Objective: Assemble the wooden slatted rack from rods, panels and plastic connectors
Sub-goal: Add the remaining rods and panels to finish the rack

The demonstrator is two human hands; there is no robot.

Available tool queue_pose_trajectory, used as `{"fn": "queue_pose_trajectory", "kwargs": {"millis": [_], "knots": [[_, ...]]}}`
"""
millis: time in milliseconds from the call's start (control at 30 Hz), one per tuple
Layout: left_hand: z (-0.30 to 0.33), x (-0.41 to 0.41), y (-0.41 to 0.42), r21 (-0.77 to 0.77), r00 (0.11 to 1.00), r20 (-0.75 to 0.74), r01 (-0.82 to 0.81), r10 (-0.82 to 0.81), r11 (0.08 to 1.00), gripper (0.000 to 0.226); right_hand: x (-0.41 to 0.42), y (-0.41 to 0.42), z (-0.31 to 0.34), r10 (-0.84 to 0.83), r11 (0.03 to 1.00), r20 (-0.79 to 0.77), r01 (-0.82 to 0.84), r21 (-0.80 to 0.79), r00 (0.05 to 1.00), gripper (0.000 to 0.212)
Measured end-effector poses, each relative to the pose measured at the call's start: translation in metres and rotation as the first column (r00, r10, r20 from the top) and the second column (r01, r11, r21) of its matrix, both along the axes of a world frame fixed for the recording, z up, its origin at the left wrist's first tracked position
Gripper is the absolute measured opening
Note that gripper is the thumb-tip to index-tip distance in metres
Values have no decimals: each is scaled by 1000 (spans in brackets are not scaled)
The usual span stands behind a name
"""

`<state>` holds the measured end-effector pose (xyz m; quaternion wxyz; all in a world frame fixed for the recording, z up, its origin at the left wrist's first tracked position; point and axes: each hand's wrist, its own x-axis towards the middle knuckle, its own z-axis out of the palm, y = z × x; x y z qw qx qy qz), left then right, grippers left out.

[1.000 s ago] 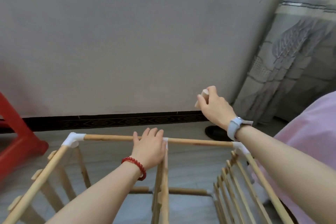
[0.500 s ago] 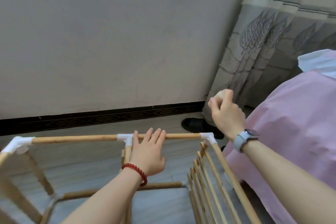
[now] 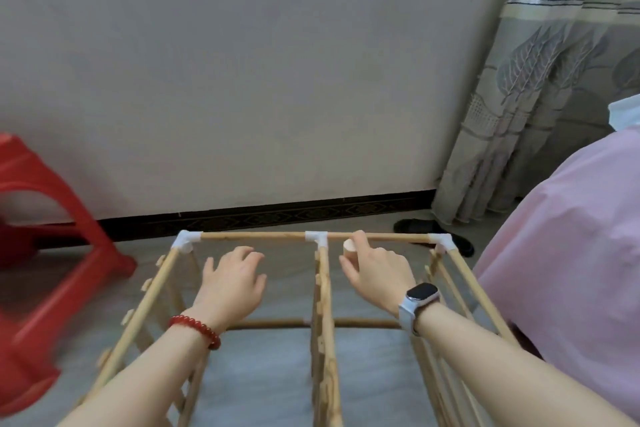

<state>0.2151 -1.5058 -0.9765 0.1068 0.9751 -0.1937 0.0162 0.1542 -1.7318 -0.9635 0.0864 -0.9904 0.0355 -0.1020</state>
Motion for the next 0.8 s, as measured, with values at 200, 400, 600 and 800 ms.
{"fn": "queue_pose_trajectory", "kwargs": {"millis": [200, 400, 600, 800], "knots": [[-11, -77, 154, 159, 945, -22, -320, 327, 934, 45, -63, 129, -20, 285, 949, -156, -256, 185, 946, 25], [-33, -115, 188, -131, 797, -443, -510, 409, 850, 40, -92, 192, -24, 388, 908, -214, -332, 257, 896, 30], [-40, -118, 168, -319, 755, -422, -642, 502, 698, 17, -99, 194, -11, 263, 943, -271, -187, 276, 926, 29], [35, -77, 173, -324, 869, -171, -494, 464, 807, 9, -79, 189, 42, 231, 927, -176, -162, 339, 957, 29]]}}
